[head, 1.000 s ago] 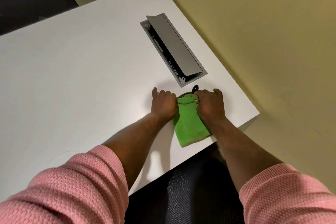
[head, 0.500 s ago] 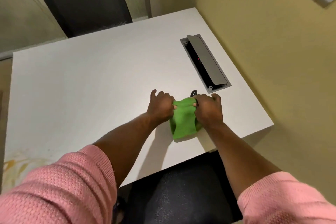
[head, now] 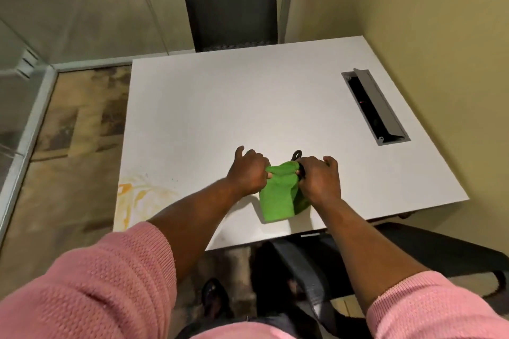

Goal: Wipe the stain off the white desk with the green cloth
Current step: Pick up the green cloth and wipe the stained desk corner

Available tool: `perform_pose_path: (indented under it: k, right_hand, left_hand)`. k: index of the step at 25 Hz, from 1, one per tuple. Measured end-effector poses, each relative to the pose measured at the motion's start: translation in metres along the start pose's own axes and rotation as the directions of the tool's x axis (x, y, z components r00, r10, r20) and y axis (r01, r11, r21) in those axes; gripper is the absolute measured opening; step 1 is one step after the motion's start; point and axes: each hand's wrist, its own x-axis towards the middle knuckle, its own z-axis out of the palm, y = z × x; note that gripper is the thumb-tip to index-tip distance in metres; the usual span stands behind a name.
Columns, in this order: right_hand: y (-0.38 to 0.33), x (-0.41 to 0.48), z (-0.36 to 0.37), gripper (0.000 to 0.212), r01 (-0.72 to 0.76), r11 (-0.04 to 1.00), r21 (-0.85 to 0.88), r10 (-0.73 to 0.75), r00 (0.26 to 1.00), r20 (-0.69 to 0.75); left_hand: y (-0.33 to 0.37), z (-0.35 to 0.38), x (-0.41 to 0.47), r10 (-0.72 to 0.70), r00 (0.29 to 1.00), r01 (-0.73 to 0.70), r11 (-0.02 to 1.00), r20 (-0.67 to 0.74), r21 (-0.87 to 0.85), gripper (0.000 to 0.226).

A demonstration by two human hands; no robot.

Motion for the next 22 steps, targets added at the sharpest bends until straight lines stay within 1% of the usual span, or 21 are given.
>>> perform_pose_path:
  k: [4, 6, 9, 15, 19, 20, 22]
  right_hand:
    - [-0.063, -0.031, 0.033, 0.047, 0.061, 0.998, -0.022, -0.058, 0.994, 0.094]
    - [-0.077, -0.040, 0.046, 0.043, 0.071, 0.996, -0.050, -0.064, 0.991, 0.121]
    - [-0.106, -0.055, 0.073, 0.042, 0.091, 0.992, -0.088, -0.076, 0.984, 0.163]
    - [-0.132, -0.063, 0.116, 0.041, 0.164, 0.976, -0.142, -0.126, 0.962, 0.240]
    - [-0.142, -0.047, 0.143, 0.052, 0.255, 0.960, -0.118, -0.211, 0.932, 0.293]
    - [-0.143, -0.042, 0.150, 0.054, 0.274, 0.956, -0.108, -0.230, 0.924, 0.304]
    - [-0.141, -0.035, 0.161, 0.058, 0.305, 0.949, -0.081, -0.267, 0.913, 0.309]
  left_hand:
    - [-0.057, 0.012, -0.061, -0.041, 0.999, 0.042, 0.998, 0.028, -0.035, 0.024]
    - [-0.071, 0.017, -0.080, -0.051, 0.998, 0.053, 0.998, 0.036, -0.046, 0.026]
    - [-0.102, 0.029, -0.114, -0.079, 0.995, 0.083, 0.995, 0.062, -0.055, 0.028]
    - [-0.137, 0.060, -0.147, -0.173, 0.983, 0.178, 0.980, 0.062, -0.084, 0.028]
    - [-0.154, 0.087, -0.154, -0.300, 0.952, 0.304, 0.947, 0.051, -0.101, 0.029]
    - [-0.156, 0.094, -0.154, -0.331, 0.943, 0.333, 0.937, 0.034, -0.105, 0.031]
    - [-0.156, 0.108, -0.157, -0.379, 0.925, 0.374, 0.922, -0.038, -0.103, 0.045]
